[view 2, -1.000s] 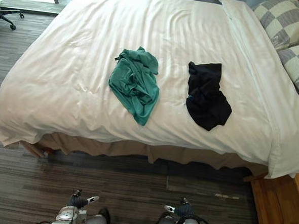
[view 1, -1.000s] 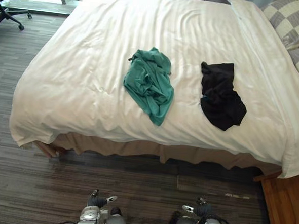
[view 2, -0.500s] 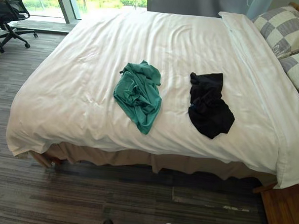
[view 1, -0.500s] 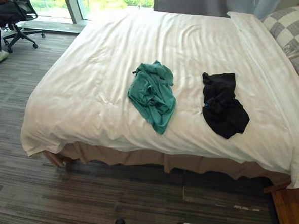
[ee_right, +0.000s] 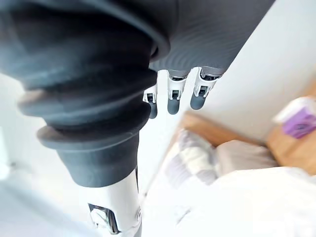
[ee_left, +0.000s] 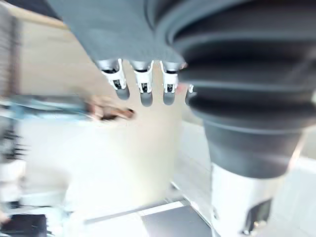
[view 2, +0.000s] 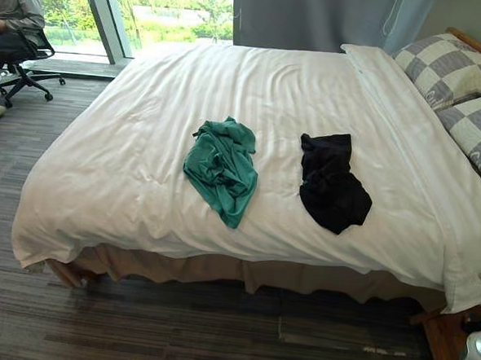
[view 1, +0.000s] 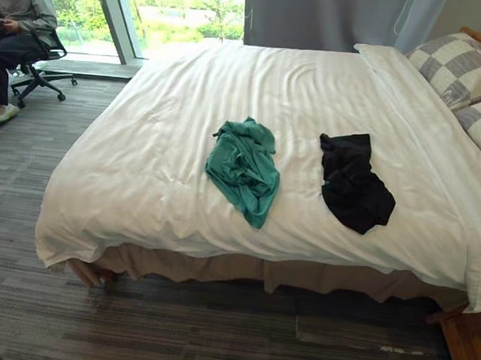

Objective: Tidy the bed and pick cloth on bed and put in laundry

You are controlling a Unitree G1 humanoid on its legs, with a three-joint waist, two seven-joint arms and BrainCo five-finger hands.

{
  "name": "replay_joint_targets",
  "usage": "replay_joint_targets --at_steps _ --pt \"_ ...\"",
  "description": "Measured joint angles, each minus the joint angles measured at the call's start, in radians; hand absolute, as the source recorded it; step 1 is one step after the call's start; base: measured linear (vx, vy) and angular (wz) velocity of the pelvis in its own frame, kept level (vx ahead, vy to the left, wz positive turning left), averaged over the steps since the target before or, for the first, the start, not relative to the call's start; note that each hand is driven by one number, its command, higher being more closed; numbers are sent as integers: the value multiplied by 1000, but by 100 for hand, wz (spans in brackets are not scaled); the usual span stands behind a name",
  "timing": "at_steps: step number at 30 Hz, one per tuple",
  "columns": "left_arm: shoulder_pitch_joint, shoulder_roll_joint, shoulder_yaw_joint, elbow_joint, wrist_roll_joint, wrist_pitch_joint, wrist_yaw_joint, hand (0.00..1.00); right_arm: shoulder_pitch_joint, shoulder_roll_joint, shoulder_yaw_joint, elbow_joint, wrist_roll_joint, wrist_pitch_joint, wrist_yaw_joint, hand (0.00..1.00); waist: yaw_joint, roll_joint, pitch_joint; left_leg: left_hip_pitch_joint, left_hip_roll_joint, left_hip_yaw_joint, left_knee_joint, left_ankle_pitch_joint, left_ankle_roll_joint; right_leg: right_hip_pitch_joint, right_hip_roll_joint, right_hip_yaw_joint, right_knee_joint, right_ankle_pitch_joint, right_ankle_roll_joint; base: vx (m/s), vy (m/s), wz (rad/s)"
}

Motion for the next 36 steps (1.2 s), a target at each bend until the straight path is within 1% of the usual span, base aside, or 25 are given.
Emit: replay_joint_targets --at_steps 1,2,3,4,5,6,8,10,11,14,17,19,21,23,24,25,28,30,31,32,33,34,35,36 --pt "-57 -1 -56 5 -42 9 -27 0 -41 -11 36 -1 -1 -5 16 0 -7 2 3 5 0 6 0 0 0 -3 1 7 -3 3 0 38 16 -13" --pt "-88 -1 -118 5 -54 8 -49 0 -69 -11 53 -2 -9 -6 21 0 -7 3 10 4 0 7 0 0 0 -6 2 15 -6 5 0 40 15 -13" --pt "-100 -1 -149 5 -50 9 -63 0 -80 -11 55 -2 -21 -6 24 0 -7 3 16 3 -1 8 0 0 0 -7 2 18 -7 6 2 10 7 -9" --pt "-113 -2 -203 5 -46 9 -83 0 -99 -11 63 -1 -36 -6 31 0 -13 4 32 0 -1 9 0 0 0 -9 3 19 -15 13 -1 8 15 -4" --pt "-126 -13 -229 4 -29 11 -98 0 -118 -12 76 -1 -38 -5 35 0 -23 6 45 -10 -2 9 2 0 0 -18 3 24 -17 17 -2 -3 19 -4" --pt "-133 -24 -240 4 -24 11 -103 0 -127 -13 84 -1 -38 -5 35 0 -25 7 46 -21 -2 11 4 0 0 -31 2 27 -17 19 -2 -10 22 -11" --pt "-181 -64 -302 4 -2 17 -128 0 -181 -21 122 -1 -38 -5 38 0 -26 10 81 -46 -2 26 18 0 0 -64 2 51 -17 30 -1 -28 16 -20" --pt "-220 -87 -362 4 30 26 -149 0 -224 -29 154 -1 -38 -6 41 0 -31 16 101 -66 -2 32 25 2 3 -85 2 61 -16 37 -3 -43 5 -17" --pt "-252 -103 -403 4 69 31 -168 0 -263 -33 186 -1 -38 -6 48 0 -36 23 114 -86 -1 36 33 2 3 -110 4 75 -17 45 -7 -37 -2 -24" --pt "-308 -108 -459 14 150 45 -188 0 -310 -33 227 -2 -40 -11 56 0 -49 38 142 -99 2 54 35 2 3 -138 9 101 -17 52 -8 -10 -2 -23" --pt "-350 -108 -481 44 193 49 -191 0 -311 -33 231 -2 -40 -18 57 0 -52 43 151 -102 2 78 36 2 3 -155 11 122 -16 56 -9 10 7 -26" --pt "-406 -108 -505 90 214 57 -191 0 -316 -34 233 -3 -40 -23 56 0 -53 38 170 -101 1 94 46 1 3 -174 10 156 6 56 -9 23 19 -27" --pt "-473 -108 -526 134 224 69 -190 0 -332 -34 246 -3 -40 -25 56 0 -56 33 206 -102 4 106 61 1 3 -212 8 194 76 55 -10 -26 20 -18" --pt "-514 -108 -539 157 241 80 -190 0 -360 -24 263 -8 -40 -27 56 0 -70 26 267 -94 5 120 85 -1 4 -270 5 253 202 55 -10 -67 14 -14" --pt "-514 -108 -540 157 248 86 -190 0 -361 -18 266 -14 -40 -27 56 0 -77 26 273 -94 5 120 85 -1 4 -277 5 263 217 55 -10 -32 -9 -11" --pt "-514 -108 -541 164 258 91 -189 0 -360 3 270 -35 -41 -27 57 0 -77 21 279 -94 11 131 84 -2 4 -290 4 269 225 55 -10 -1 -36 -20" --pt "-514 -109 -552 195 259 93 -189 0 -343 19 306 -68 -40 -40 59 0 -77 20 281 -99 16 145 83 -8 4 -284 1 263 183 55 -10 6 -40 -16" --pt "-514 -111 -551 195 263 96 -189 0 -316 34 309 -93 -40 -44 62 0 -73 20 281 -98 18 155 85 -8 4 -275 3 263 160 54 -8 -2 -34 -8" --pt "-508 -115 -549 195 272 97 -189 0 -300 45 324 -94 -40 -44 67 0 -74 20 281 -106 28 156 124 -18 -4 -267 3 262 160 48 -5 -8 -58 -6" --pt "-499 -122 -548 192 280 97 -189 0 -287 51 340 -94 -40 -44 77 0 -70 20 281 -122 45 161 189 -40 -4 -258 5 256 162 36 -9 -20 -113 -7" --pt "-479 -134 -547 189 281 97 -190 0 -270 59 370 -95 -40 -45 84 0 -64 17 281 -149 73 170 307 -78 10 -231 6 238 162 -9 -12 -26 -130 -9" --pt "-467 -143 -545 189 281 97 -190 0 -266 63 382 -94 -41 -45 91 0 -61 18 283 -165 91 171 372 -93 23 -223 3 236 165 -27 -10 -68 -130 -1" --pt "-445 -168 -545 188 284 99 -191 0 -257 71 403 -94 -40 -44 100 0 -56 27 287 -205 128 169 489 -87 35 -214 2 227 187 -45 -23 -73 -131 10" --pt "-429 -182 -546 188 299 100 -191 0 -256 72 422 -94 -41 -44 101 0 -58 35 288 -236 146 155 562 -66 56 -203 5 220 201 -55 -35 -66 -119 18"
